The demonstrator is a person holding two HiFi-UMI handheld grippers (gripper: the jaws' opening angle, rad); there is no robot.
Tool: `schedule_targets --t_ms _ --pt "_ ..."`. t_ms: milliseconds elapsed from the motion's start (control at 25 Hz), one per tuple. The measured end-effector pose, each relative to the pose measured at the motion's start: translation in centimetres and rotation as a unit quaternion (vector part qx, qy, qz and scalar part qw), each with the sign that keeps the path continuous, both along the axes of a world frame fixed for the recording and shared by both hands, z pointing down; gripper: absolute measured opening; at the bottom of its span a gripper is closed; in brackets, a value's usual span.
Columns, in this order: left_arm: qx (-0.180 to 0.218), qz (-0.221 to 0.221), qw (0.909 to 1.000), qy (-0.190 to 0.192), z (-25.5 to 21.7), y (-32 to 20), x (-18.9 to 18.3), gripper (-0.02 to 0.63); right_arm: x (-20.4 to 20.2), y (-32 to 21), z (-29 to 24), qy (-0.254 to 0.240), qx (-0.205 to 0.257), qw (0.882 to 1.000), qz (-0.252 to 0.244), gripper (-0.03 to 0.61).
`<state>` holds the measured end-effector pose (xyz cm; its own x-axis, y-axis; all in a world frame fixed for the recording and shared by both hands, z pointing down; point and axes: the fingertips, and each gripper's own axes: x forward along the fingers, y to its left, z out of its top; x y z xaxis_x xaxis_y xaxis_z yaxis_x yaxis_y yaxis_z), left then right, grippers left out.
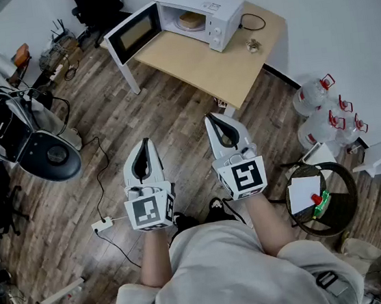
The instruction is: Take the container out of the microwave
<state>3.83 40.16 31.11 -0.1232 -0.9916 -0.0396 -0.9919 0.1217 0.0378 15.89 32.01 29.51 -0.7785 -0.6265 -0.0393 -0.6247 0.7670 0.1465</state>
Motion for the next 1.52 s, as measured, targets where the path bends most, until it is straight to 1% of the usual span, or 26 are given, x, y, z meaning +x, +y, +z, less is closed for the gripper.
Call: schedule_targets --t_ms 240,440,720,960,1120,1400,1520 --pt "-0.007 0.010 0.9999 0.004 0.5 0.0 0.6 0.002 -0.3 0.7 0.9 -0.014 -0.016 1.000 -0.017 0.011" --pt "-0.013 0.016 0.9998 0.005 0.9 -0.1 1.0 0.002 -0.6 1.3 1.4 -0.003 -0.017 0.999 -0.028 0.020" --pt "-0.018 0.022 0.9996 0.008 1.6 0.9 0.6 0.002 -1.6 2.4 1.8 -0.004 -0.019 0.999 -0.032 0.040" --pt "-0.025 0.019 0.9994 0.013 2.3 2.3 -1.6 0.002 -4.2 3.4 3.1 0.007 -0.032 0.999 -0.037 0.072" --pt "-0.028 0.024 0.9992 0.015 2.9 3.3 -3.0 0.002 -5.8 4.5 3.4 0.007 -0.027 0.999 -0.037 0.084" --pt "-0.029 0.041 0.9985 0.023 3.6 3.9 -6.0 0.002 -8.6 5.8 3.6 0.004 -0.028 0.999 -0.016 0.086" --pt "-0.031 0.051 0.9978 0.027 3.9 3.2 -6.5 0.002 -9.2 5.4 4.1 0.015 -0.032 0.999 -0.009 0.086"
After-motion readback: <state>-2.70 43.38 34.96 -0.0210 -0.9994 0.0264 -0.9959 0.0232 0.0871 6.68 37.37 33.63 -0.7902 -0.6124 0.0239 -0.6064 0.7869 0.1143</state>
